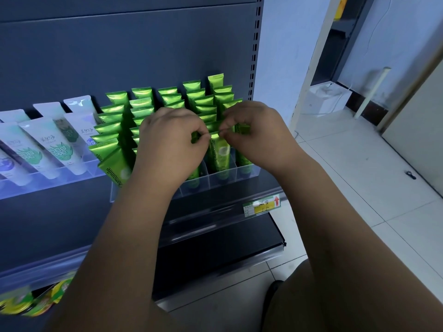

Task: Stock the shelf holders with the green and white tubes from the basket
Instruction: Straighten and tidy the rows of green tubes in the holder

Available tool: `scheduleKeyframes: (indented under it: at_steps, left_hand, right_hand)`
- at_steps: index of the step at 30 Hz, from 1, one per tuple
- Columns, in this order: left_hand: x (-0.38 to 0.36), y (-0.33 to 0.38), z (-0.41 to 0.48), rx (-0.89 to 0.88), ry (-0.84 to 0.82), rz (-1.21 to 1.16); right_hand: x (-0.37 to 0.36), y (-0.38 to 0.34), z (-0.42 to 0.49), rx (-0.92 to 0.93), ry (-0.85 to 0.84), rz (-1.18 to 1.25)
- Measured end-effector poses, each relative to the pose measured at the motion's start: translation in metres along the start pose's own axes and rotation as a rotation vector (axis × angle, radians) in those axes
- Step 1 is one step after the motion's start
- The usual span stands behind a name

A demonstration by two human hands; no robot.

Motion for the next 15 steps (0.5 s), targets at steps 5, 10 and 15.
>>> scheduleKeyframes:
  at_steps: [5, 10, 15]
  left_hand:
    - [0.003, 0.003, 0.000, -0.010, 0.014, -0.017]
    - [0.006, 0.005, 0.002, 0.025, 0.049, -0.057]
    - [0.004, 0.002, 0.006, 0.043, 0.052, -0.033]
  right_hand:
    - [-0.001, -0.001, -0.001, 0.000, -0.009, -0.002]
    - [0.002, -0.002, -0.002, 0.016, 0.031, 0.015]
    - [0.010, -0.002, 0.000, -0.016, 0.097, 0.008]
Point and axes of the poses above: each hand's wrist, its own z-axis towards the middle knuckle, its own x-axis out of the back of the hand, y = z × x, the point moved 4 cm from there along z, towards the middle knuckle, and after that the axes turned 9 degrees about -x, right-handed, at the moved point
